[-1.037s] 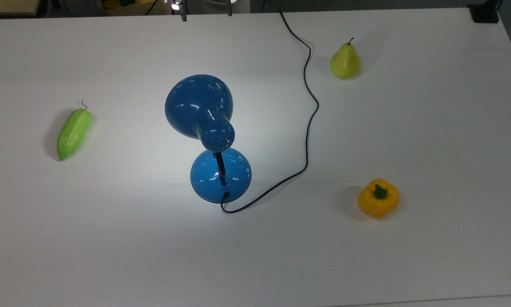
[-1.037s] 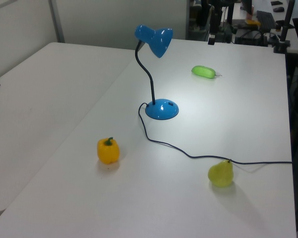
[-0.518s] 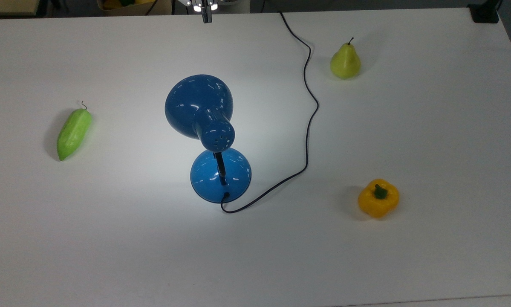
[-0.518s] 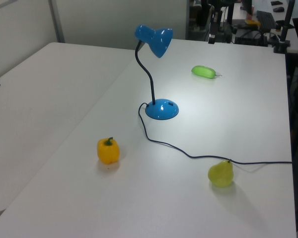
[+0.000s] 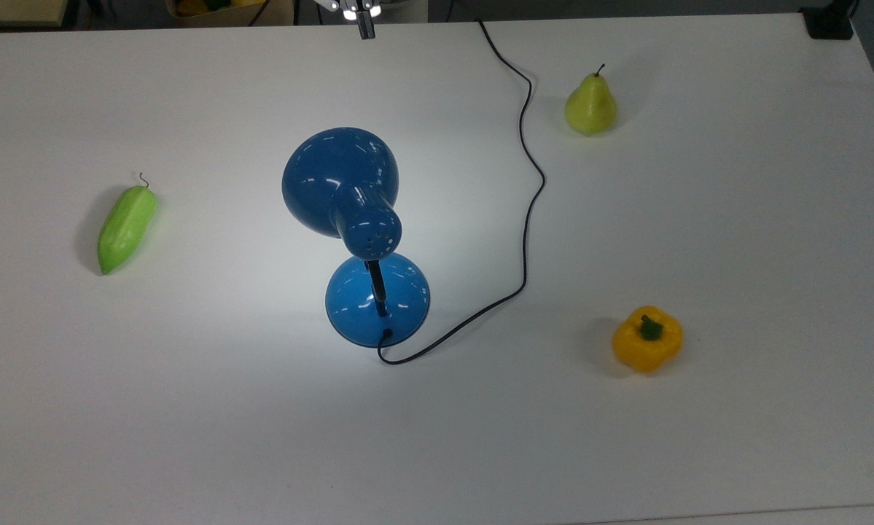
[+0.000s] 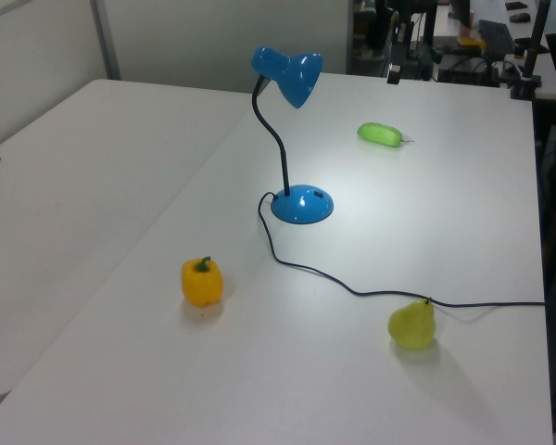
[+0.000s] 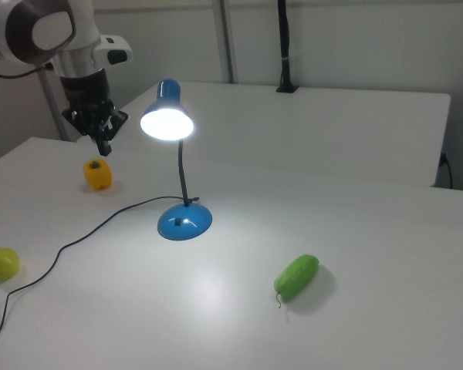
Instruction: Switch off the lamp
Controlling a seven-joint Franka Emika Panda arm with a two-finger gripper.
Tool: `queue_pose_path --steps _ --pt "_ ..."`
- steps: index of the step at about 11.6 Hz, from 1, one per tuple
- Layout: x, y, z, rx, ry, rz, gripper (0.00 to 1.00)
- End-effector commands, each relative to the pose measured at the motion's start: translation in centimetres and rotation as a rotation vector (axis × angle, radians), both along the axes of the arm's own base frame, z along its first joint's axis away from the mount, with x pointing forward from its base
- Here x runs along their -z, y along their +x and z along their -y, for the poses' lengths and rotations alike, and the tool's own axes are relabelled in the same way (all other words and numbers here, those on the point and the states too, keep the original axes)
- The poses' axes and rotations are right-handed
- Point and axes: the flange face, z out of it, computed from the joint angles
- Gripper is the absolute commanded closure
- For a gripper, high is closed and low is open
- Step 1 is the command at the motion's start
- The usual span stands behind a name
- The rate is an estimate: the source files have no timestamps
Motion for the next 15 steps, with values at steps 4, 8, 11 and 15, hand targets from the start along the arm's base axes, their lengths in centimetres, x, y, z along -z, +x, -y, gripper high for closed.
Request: queue_pose_path --steps 4,8,11,15 --pt "1.6 -0.6 0.3 -0.103 0.01 -0.015 1.0" --pt "4.8 -0.4 0.7 -0.207 -0.022 -0.042 1.0" --pt "8.8 0.4 0.8 -0.198 -0.05 -0.005 1.0" --pt "13.2 2.7 0.5 -0.182 -0.059 0.031 1.0"
